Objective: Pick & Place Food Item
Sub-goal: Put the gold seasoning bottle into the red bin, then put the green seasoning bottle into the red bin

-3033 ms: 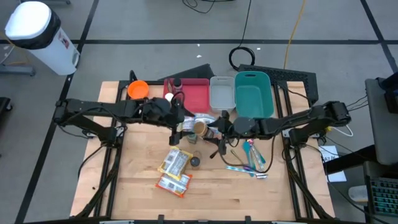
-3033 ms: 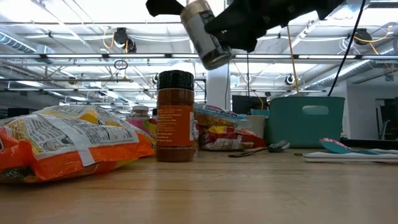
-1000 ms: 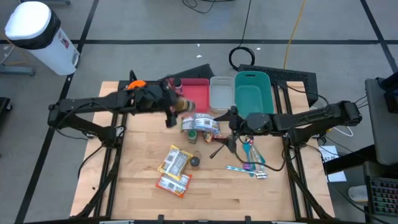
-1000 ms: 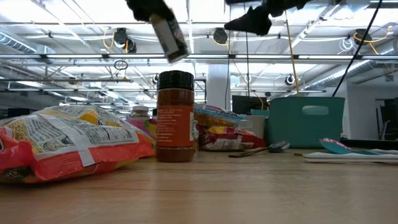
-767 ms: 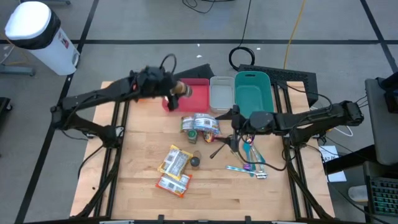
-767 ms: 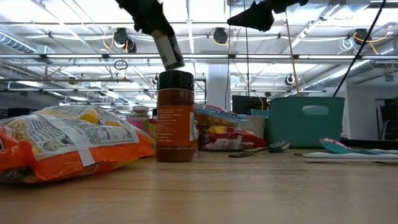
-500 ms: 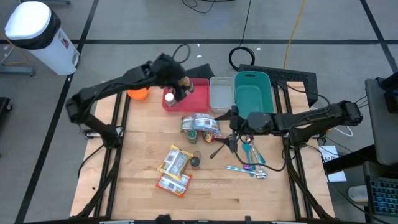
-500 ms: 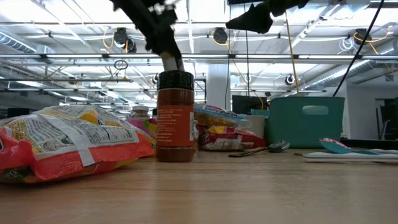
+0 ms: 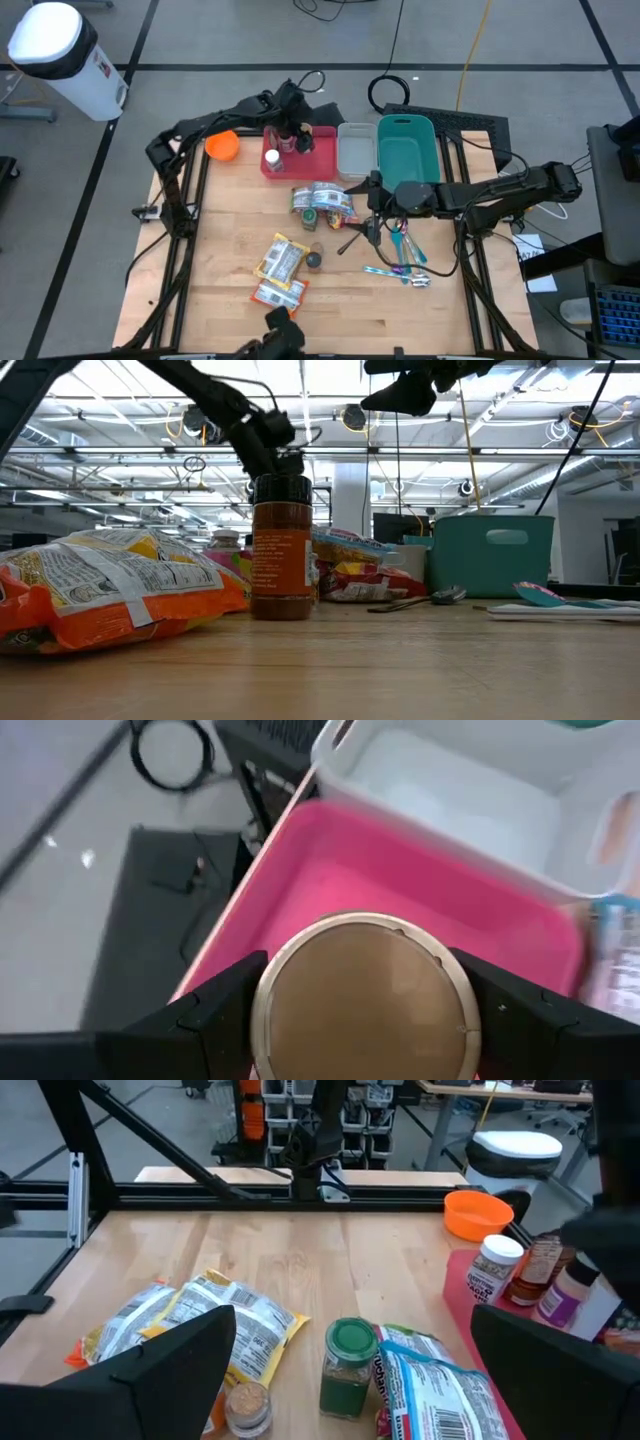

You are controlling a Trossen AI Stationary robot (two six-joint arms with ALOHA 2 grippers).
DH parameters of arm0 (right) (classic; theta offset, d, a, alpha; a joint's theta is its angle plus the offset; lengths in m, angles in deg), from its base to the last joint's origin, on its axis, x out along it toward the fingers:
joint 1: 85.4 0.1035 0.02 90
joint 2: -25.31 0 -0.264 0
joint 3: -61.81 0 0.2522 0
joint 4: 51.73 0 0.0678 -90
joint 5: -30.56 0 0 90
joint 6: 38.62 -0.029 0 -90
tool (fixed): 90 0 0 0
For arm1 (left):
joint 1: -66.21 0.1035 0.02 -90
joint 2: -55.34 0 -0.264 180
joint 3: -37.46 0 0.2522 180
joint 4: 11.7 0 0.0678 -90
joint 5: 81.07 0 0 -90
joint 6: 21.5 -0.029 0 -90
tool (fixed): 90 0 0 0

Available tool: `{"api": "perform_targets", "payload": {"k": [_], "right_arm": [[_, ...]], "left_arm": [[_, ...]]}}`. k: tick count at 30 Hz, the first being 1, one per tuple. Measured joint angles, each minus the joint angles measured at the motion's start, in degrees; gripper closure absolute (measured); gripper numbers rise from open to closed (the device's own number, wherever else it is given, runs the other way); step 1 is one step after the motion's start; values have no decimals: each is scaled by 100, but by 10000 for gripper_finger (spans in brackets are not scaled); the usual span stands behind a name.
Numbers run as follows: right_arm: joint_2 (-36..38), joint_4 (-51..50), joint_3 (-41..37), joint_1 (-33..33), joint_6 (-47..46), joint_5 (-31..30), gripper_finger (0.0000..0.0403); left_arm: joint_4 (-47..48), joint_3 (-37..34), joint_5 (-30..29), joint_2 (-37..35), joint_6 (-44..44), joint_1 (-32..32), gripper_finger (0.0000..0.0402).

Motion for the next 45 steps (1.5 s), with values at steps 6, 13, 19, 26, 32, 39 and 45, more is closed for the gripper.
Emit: {"api": "perform_targets", "payload": {"k": [6,13,19,26,32,39,45], "right_arm": [[0,-4,-2,0,45,0,7],[0,-29,-2,0,67,0,4],[0,-39,-2,0,67,0,7],[0,-39,-2,0,67,0,4],[0,-39,-2,0,67,0,6],[0,-44,-4,0,67,0,5],[2,-163,-4,0,45,0,6]], "left_arm": [[-37,0,-2,294,249,350,127],[-129,4,26,509,330,396,127],[-171,4,-78,522,337,322,127],[-217,9,-602,524,374,277,20],[-272,9,-641,485,374,232,75],[-39,9,-506,-188,376,195,126],[34,-129,544,-1254,216,176,144]]}}
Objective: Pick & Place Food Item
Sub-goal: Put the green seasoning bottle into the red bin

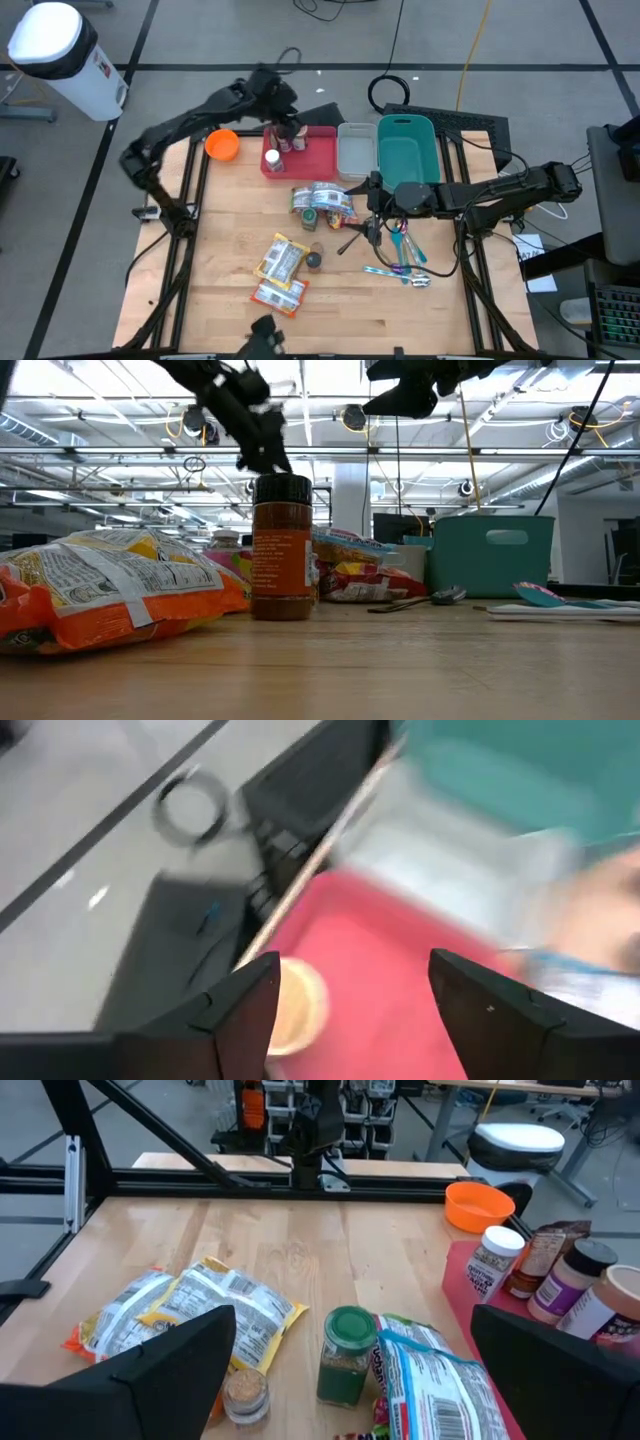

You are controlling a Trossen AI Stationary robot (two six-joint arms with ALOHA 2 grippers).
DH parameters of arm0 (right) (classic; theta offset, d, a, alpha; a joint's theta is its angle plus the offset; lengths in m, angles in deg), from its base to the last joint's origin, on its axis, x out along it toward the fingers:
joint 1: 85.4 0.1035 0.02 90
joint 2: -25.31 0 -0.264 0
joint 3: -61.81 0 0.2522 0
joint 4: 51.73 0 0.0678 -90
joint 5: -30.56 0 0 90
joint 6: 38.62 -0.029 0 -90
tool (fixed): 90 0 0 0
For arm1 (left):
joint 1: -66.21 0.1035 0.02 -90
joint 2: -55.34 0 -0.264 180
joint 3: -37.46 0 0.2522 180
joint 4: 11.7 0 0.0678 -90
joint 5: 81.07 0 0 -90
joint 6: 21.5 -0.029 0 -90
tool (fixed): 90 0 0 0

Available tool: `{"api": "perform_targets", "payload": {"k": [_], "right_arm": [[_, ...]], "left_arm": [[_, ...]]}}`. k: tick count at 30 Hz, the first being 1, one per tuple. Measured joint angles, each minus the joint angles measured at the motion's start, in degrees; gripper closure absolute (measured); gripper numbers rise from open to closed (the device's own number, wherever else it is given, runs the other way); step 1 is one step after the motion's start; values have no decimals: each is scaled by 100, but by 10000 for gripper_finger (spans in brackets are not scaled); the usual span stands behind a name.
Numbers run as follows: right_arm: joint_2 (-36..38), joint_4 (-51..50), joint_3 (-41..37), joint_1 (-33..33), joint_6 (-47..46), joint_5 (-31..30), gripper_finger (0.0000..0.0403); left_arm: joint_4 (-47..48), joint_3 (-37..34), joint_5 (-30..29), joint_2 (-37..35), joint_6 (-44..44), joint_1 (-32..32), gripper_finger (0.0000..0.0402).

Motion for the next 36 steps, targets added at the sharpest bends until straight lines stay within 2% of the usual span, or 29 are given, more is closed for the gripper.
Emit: {"api": "perform_targets", "payload": {"k": [3,8,14,19,23,27,32,36], "right_arm": [[0,-47,0,7,-3,0,4],[0,-71,0,7,-88,0,6],[0,-67,0,7,-88,0,4],[0,-44,0,7,-88,0,4],[0,-21,0,7,-149,0,7],[0,-5,0,7,-169,4,4],[0,-9,0,7,-219,1,5],[53,-10,0,7,-211,1,6]], "left_arm": [[-306,-415,347,-653,-66,-101,146],[-1071,-1737,358,-1880,123,-382,147],[-2093,-3508,350,-3244,678,-896,147],[-3094,-4601,363,-4017,1440,-1449,147],[-3785,-5216,362,-4203,2136,-1809,147],[-4200,-5602,343,-4115,2108,-2066,147],[-4402,-5682,340,-3707,2334,-2450,147],[-4270,-5402,339,-3370,2213,-2878,146]]}}
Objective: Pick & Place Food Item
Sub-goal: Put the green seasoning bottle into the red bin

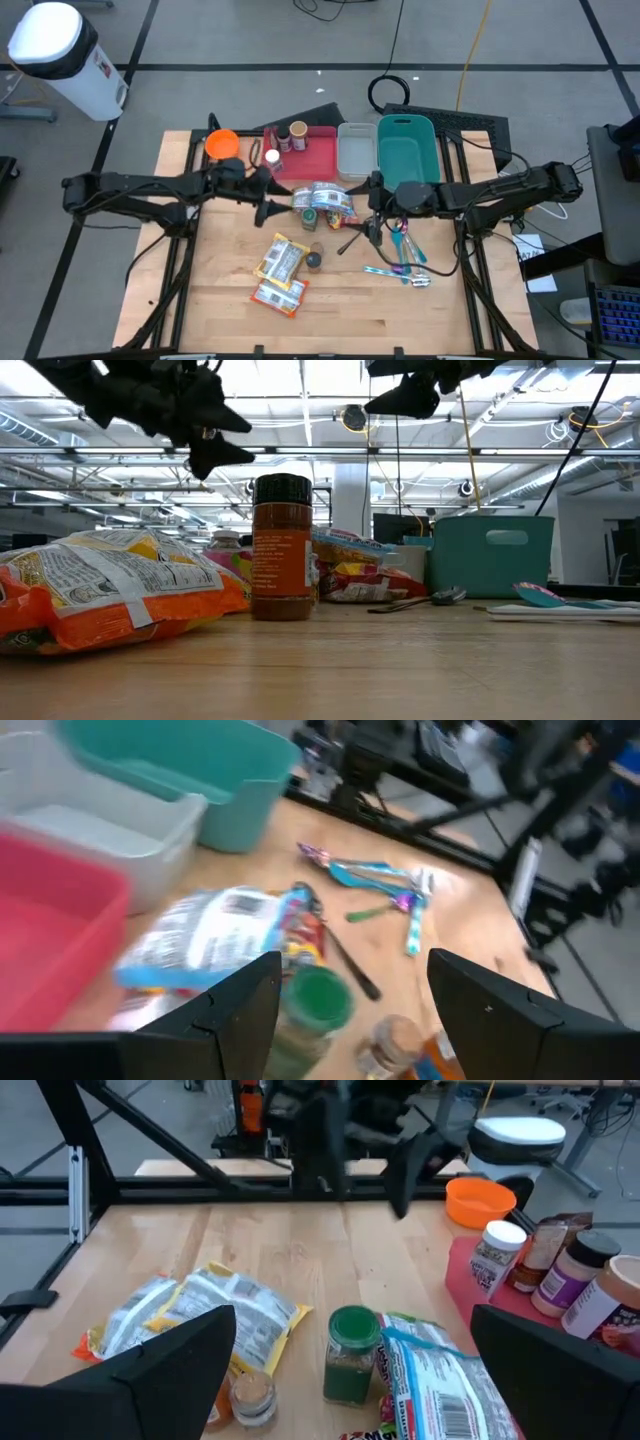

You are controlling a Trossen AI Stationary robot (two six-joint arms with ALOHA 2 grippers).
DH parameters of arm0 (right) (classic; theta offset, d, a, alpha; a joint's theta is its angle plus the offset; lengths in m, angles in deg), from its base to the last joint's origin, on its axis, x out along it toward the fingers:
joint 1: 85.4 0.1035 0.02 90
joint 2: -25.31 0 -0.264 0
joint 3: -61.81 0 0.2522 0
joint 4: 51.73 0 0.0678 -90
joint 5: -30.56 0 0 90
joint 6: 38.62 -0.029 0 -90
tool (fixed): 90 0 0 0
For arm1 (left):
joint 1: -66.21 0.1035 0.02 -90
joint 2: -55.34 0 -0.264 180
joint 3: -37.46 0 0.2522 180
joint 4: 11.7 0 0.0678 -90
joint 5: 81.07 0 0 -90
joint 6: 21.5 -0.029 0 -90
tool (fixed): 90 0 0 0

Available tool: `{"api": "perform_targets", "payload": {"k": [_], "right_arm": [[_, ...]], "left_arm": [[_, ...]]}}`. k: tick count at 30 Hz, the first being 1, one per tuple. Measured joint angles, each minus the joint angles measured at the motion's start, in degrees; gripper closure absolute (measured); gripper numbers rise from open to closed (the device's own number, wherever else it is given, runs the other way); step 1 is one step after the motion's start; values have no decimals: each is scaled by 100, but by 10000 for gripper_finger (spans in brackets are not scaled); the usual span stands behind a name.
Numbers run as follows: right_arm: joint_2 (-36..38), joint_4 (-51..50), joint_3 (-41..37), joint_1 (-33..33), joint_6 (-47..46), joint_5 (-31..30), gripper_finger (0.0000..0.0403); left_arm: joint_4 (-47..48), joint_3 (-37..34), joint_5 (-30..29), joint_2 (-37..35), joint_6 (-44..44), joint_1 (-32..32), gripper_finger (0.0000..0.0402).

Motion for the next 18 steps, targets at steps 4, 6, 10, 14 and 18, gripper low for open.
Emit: {"api": "perform_targets", "payload": {"k": [4,6,10,14,18], "right_arm": [[6,-17,-2,0,12,-1,4],[12,1,-4,0,14,-1,3],[17,-3,-4,0,17,-1,6],[17,2,-4,0,57,-1,5],[17,3,-4,0,57,-1,3]], "left_arm": [[994,752,-288,351,-716,-503,136],[1683,1218,-918,597,-1024,-766,122],[2601,1936,-1936,1155,-1508,-1107,86],[2684,2183,-1939,1653,-1726,-1190,56],[2540,2183,-1910,2046,-1753,-1177,38]]}}
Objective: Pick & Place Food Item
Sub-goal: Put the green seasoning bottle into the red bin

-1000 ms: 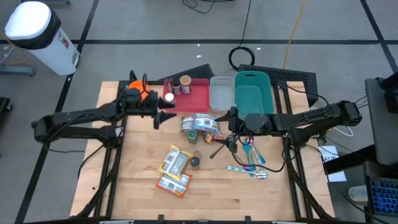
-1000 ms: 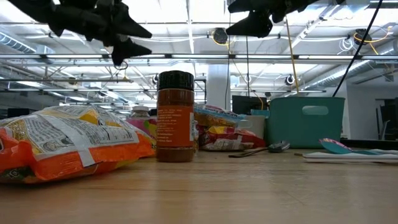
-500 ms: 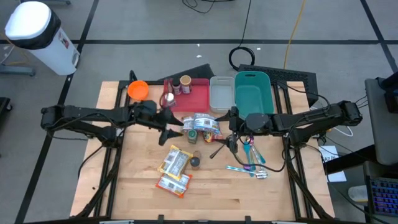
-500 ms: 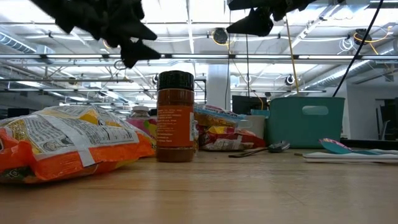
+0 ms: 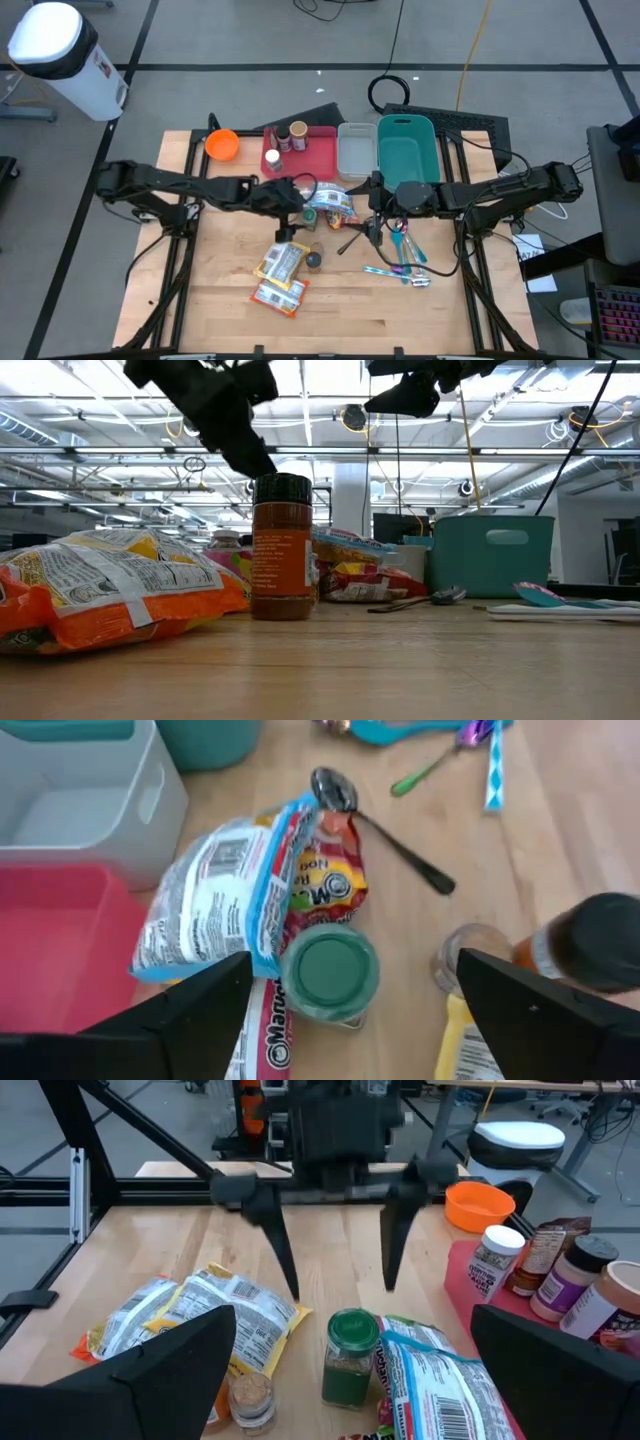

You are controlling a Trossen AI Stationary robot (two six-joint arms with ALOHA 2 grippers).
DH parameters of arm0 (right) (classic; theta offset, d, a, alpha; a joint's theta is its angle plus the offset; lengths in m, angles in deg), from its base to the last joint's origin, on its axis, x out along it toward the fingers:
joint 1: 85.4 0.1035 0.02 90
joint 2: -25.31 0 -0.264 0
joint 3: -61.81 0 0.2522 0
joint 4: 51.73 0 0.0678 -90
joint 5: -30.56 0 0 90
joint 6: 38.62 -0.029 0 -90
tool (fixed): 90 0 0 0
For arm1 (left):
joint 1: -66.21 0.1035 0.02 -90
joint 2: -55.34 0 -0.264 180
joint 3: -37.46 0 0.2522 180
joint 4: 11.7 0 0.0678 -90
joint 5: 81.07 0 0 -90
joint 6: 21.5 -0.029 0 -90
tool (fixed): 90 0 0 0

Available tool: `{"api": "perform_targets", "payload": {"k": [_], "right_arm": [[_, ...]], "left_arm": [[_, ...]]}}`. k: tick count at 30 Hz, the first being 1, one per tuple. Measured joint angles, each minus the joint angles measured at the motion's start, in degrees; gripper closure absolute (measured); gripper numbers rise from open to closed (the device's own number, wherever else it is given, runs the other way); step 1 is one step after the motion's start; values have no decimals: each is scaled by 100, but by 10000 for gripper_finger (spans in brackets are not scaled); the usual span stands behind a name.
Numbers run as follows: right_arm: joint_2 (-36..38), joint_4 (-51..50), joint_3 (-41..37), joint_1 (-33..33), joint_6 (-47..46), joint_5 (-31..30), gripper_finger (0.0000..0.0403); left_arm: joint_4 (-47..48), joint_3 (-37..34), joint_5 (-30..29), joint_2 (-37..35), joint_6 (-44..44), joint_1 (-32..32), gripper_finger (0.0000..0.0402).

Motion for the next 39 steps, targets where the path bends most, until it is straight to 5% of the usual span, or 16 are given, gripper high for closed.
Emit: {"api": "perform_targets", "payload": {"k": [17,22,29,39], "right_arm": [[-2,1,0,0,2,0,6],[-2,-4,0,0,2,0,5],[-2,209,-186,-4,4,-2,5],[10,222,-265,-7,5,-4,3]], "left_arm": [[-403,-2,66,899,29,34,54],[-440,-2,63,910,106,34,90],[-546,-2,58,913,-6,34,189],[-401,34,-243,647,38,41,191]]}}
